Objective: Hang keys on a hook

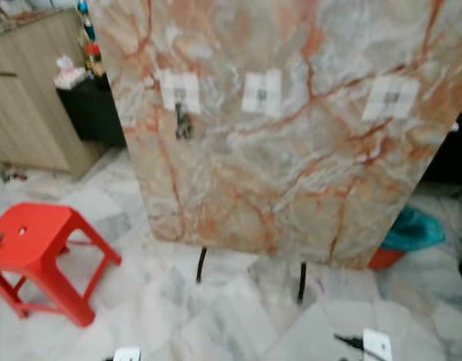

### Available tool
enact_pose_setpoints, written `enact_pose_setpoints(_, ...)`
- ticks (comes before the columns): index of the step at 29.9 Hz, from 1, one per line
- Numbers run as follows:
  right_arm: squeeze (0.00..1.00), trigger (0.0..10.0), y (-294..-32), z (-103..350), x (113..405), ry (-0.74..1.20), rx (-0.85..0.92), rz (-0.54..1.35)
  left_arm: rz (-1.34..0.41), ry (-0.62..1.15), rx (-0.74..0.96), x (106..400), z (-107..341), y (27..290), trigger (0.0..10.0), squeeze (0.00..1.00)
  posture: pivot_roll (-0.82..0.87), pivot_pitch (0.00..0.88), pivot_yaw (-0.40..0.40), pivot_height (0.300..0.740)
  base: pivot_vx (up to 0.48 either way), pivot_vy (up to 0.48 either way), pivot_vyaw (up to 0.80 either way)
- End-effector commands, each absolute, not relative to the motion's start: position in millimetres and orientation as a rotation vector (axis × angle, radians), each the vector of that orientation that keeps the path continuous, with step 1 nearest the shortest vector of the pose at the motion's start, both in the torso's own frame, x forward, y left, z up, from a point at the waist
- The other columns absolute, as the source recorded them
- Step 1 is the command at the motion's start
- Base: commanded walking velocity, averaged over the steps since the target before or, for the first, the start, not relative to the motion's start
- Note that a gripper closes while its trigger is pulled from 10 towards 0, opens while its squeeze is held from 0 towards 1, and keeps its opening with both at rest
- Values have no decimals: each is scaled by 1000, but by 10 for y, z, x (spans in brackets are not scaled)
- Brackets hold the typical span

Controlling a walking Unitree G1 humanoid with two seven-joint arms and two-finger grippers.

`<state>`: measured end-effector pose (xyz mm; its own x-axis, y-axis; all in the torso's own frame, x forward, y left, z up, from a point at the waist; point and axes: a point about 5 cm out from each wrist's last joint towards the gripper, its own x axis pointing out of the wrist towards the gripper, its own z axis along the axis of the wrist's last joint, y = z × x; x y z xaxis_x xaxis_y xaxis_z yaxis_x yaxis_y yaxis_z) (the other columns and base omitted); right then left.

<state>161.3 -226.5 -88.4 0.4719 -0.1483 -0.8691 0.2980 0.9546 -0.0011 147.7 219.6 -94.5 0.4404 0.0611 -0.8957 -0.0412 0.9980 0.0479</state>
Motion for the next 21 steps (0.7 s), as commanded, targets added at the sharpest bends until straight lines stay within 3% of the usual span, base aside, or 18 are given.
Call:
enact_pose_setpoints(1, 0, 10000, -2202, -886, 1641, 1044, 171, -259, 66, 1138, 45, 1429, -956, 2241, 10000, 0, 2, 0, -33, 740, 0, 0, 0)
enact_pose_setpoints(10, 0, 10000, -2230, -879, 1645, 1040, 172, -262, 65, 1089, 11, 1540, -921, 2191, 10000, 0, 3, 0, -36, 740, 0, 0, 0)
enact_pose_setpoints(21, 0, 10000, -2208, -867, 1685, 1040, 163, -252, 60, 1094, 7, 1540, -927, 2164, 10000, 0, 0, 0, -39, 740, 335, 0, 0)
